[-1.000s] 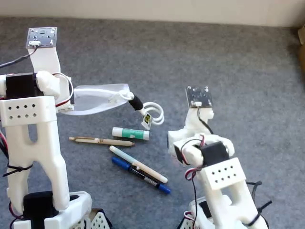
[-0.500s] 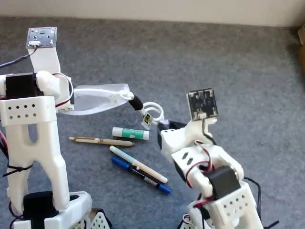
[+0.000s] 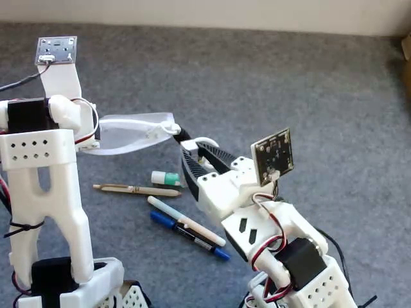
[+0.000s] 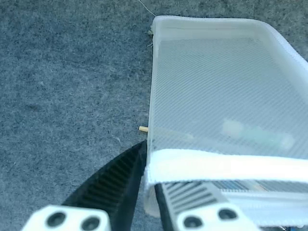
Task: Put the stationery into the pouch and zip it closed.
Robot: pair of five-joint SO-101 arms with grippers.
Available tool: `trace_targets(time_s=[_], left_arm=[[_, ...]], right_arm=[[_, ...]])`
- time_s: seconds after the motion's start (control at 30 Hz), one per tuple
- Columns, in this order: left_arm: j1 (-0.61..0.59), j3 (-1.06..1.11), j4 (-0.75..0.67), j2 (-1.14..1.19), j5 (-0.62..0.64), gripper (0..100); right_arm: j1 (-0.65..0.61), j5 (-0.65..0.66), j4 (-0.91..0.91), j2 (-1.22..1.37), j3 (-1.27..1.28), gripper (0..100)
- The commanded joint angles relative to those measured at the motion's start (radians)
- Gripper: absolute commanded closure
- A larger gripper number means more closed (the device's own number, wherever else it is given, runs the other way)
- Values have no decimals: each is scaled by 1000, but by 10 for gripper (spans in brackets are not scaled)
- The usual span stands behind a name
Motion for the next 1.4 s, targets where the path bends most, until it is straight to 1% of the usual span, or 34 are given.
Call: trace_targets(time_s=[0.0, 0.2, 0.37, 0.47, 0.57, 0.63, 0.77, 0.87, 0.93, 1.17, 1.3, 1.37], left_arm=[[19, 1, -18, 12, 14, 994], [21, 1, -18, 12, 14, 994], [21, -1, -18, 10, 14, 993], [21, -2, -18, 10, 14, 993], [22, -4, -18, 10, 14, 993], [22, -4, -18, 10, 15, 993], [24, -4, -18, 10, 15, 993], [24, -4, -18, 10, 15, 993], [25, -5, -18, 10, 15, 993], [25, -7, -18, 10, 15, 993], [25, -7, -18, 10, 15, 993], [25, -7, -18, 10, 15, 993]], right_arm=[[-35, 0, -113, -22, -13, 993], [-74, 2, -245, -21, -13, 993], [-79, 3, -325, -21, -12, 993], [-79, 66, -371, -19, 1, 993], [-79, 135, -501, -19, 74, 993], [-79, 158, -602, -19, 148, 993], [-79, 163, -765, -19, 271, 993], [-79, 163, -846, -19, 294, 993], [-81, 163, -877, -19, 295, 993], [-191, 164, -891, -19, 292, 993], [-196, 164, -929, -18, 292, 993], [-194, 193, -974, 8, 294, 993]])
